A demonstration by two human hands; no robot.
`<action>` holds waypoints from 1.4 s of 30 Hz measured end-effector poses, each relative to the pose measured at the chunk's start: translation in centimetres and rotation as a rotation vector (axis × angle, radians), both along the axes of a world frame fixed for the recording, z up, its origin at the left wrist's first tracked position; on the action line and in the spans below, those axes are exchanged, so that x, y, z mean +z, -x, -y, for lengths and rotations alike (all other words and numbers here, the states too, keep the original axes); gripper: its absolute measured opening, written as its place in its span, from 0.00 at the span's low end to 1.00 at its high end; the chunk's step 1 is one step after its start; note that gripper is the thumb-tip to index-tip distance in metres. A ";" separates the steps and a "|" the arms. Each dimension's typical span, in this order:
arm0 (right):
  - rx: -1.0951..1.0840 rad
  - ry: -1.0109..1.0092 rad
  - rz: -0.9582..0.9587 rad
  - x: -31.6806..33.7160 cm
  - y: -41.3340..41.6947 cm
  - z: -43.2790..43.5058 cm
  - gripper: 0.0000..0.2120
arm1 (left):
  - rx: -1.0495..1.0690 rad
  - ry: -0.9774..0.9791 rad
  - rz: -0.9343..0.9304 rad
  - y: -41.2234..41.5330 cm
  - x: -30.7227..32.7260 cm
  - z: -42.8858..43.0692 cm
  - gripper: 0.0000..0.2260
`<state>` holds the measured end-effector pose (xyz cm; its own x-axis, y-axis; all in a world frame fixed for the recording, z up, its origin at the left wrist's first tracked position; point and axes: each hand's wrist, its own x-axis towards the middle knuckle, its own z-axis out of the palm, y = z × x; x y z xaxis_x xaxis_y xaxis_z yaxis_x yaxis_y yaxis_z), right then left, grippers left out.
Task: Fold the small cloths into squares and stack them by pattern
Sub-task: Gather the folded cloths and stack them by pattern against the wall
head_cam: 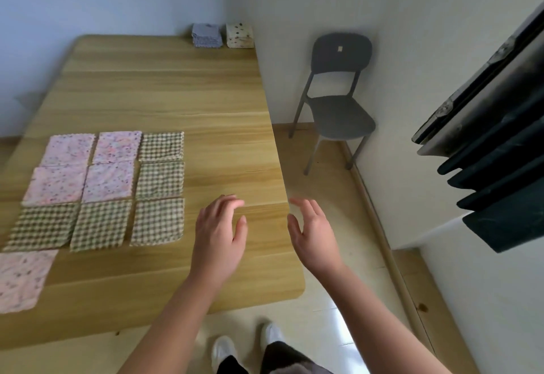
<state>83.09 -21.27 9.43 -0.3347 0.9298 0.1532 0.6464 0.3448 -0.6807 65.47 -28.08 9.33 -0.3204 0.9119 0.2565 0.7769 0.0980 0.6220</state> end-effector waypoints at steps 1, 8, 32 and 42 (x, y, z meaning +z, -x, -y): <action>-0.006 0.001 0.006 0.0 0.5 0.3 0.15 | -0.004 0.007 0.001 0.8 0.0 0.4 0.11; 0.092 0.030 0.049 -1.1 6.2 0.3 0.15 | 0.082 0.083 -0.002 7.2 -1.1 2.5 0.17; 0.122 0.415 0.698 -10.0 34.2 6.2 0.23 | -0.306 0.915 -0.290 35.8 -9.6 3.4 0.22; -0.065 0.370 0.742 -11.5 33.4 8.9 0.15 | -0.233 0.698 -0.222 35.3 -11.4 5.8 0.12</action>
